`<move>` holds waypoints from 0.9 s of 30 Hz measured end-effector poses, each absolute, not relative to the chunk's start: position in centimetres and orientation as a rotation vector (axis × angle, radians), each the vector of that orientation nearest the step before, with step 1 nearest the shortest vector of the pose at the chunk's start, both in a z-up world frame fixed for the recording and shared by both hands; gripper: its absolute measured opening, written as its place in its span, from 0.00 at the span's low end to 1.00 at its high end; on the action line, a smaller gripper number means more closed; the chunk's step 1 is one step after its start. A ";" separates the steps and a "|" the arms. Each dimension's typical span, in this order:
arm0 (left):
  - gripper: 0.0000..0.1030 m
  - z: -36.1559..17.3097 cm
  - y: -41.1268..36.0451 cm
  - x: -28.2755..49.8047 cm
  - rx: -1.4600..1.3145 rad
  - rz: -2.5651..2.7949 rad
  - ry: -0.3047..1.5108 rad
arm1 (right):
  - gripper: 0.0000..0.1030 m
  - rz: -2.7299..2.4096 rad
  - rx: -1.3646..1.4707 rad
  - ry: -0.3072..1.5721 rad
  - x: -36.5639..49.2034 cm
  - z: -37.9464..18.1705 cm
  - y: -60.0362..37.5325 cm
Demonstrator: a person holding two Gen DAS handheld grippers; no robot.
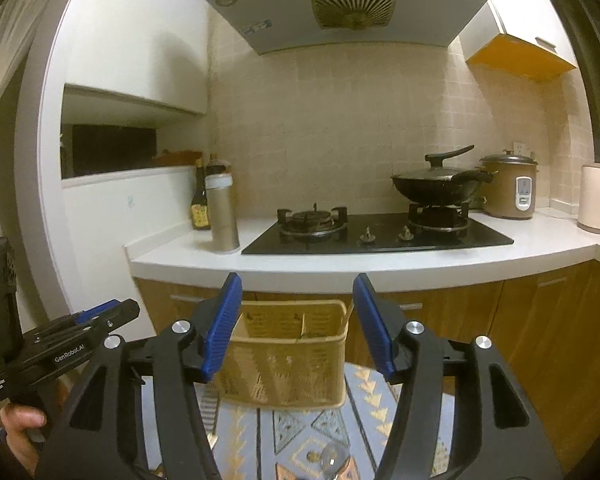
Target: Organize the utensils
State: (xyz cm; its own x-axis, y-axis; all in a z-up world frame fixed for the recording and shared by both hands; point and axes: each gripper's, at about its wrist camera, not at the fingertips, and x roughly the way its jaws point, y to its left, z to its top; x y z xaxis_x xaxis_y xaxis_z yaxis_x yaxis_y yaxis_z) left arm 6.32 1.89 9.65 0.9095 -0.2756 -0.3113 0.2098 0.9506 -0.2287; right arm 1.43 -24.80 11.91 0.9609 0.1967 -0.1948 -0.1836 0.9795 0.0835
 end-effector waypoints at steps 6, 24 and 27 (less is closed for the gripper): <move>0.39 8.0 2.5 5.2 -0.178 -0.276 0.449 | 0.53 0.211 0.062 0.295 0.7 10.7 -24.1; 0.37 -1.3 3.0 7.1 -0.227 -0.438 0.960 | 0.53 0.253 0.114 0.878 5.3 1.0 -24.1; 0.37 -2.6 2.4 7.6 -0.185 -0.445 1.019 | 0.53 0.259 0.118 0.947 5.8 -0.5 -24.3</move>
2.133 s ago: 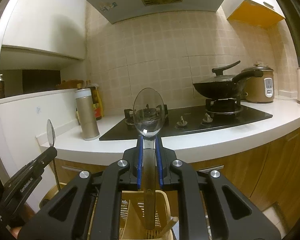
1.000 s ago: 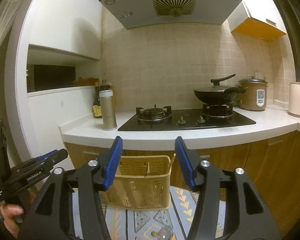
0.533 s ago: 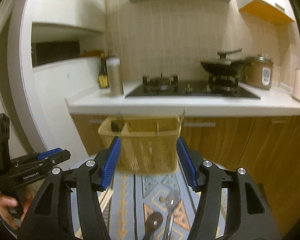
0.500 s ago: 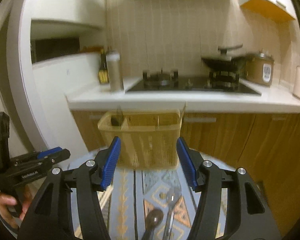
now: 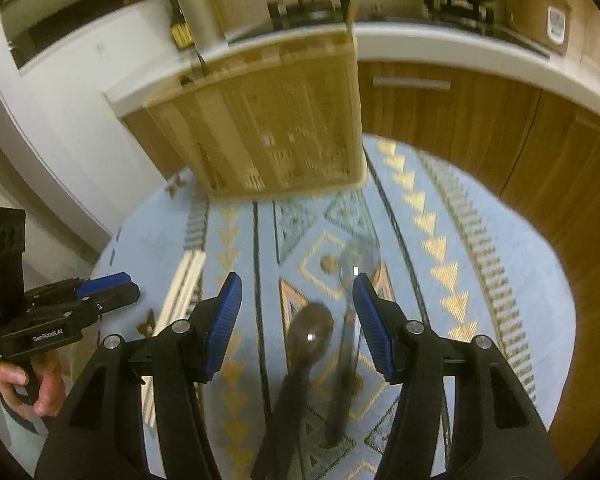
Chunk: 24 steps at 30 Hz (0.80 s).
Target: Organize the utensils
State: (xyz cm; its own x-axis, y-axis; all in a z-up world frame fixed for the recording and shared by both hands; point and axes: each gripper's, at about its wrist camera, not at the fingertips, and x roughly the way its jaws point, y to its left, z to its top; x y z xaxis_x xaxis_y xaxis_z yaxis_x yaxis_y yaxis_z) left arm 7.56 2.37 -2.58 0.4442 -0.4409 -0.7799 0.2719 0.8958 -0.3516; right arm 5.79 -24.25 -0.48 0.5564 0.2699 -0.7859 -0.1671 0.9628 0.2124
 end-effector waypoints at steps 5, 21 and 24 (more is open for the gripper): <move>0.23 -4.1 1.0 8.2 -0.105 -0.403 1.069 | 0.52 0.259 0.099 1.016 6.3 -2.2 -24.3; 0.19 -5.0 -2.6 9.5 0.138 -0.295 1.100 | 0.41 0.252 0.240 1.134 8.0 -4.9 -27.5; 0.15 -4.9 -3.1 9.6 0.173 -0.288 1.098 | 0.41 0.225 0.235 1.159 9.1 -5.1 -28.1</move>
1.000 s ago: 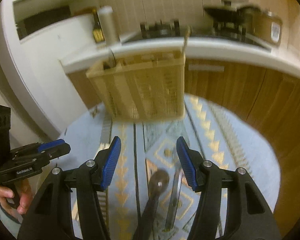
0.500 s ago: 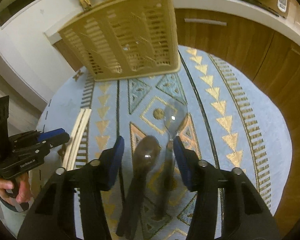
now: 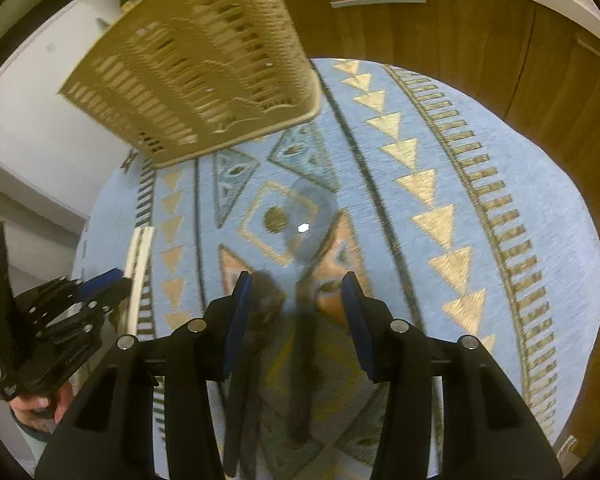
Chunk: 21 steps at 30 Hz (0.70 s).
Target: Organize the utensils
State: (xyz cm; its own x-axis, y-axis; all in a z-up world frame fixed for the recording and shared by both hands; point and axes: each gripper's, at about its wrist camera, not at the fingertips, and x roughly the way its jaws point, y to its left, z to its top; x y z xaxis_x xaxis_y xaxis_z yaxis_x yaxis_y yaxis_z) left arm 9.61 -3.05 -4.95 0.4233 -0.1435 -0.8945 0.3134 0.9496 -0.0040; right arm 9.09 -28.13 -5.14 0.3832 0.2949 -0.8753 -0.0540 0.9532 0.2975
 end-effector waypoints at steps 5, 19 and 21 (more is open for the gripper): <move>0.12 -4.8 -2.3 9.8 0.130 -0.299 1.096 | 0.31 0.224 0.214 1.197 10.3 -5.4 -28.4; 0.11 -4.8 -0.8 10.0 0.118 -0.222 1.089 | 0.12 0.185 -0.013 1.229 11.0 -5.8 -25.5; 0.12 -4.7 -0.9 10.2 0.116 -0.224 1.101 | 0.11 0.183 -0.034 1.229 11.1 -5.8 -25.4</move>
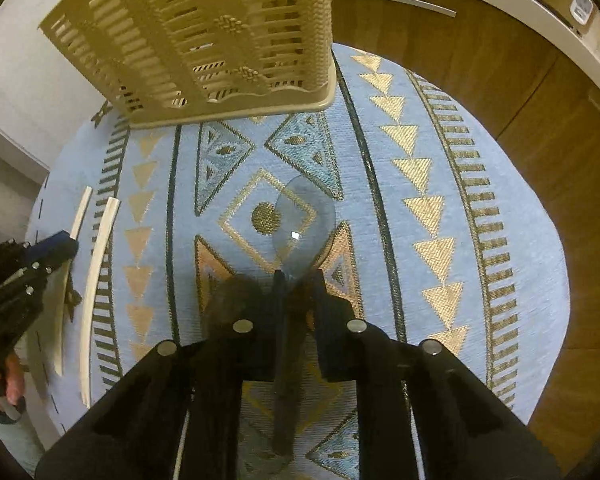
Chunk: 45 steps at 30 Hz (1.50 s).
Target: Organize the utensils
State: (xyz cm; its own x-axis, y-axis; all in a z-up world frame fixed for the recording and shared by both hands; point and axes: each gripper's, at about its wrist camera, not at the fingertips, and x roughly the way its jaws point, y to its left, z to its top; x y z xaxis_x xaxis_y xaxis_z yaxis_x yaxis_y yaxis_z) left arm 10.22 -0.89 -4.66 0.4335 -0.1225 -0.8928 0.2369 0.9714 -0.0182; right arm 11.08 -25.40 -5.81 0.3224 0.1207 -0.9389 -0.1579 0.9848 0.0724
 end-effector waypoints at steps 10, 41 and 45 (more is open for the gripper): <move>0.24 -4.7 -1.7 11.2 0.169 -0.239 1.137 | 0.11 0.201 -0.054 1.232 11.4 -6.2 -24.7; 0.09 2.2 -0.6 5.8 0.004 -0.345 0.738 | 0.10 0.289 -0.082 0.863 3.2 -0.7 -24.3; 0.09 4.4 -0.7 4.6 -0.028 -0.337 0.614 | 0.10 0.309 -0.054 0.771 1.8 1.5 -24.9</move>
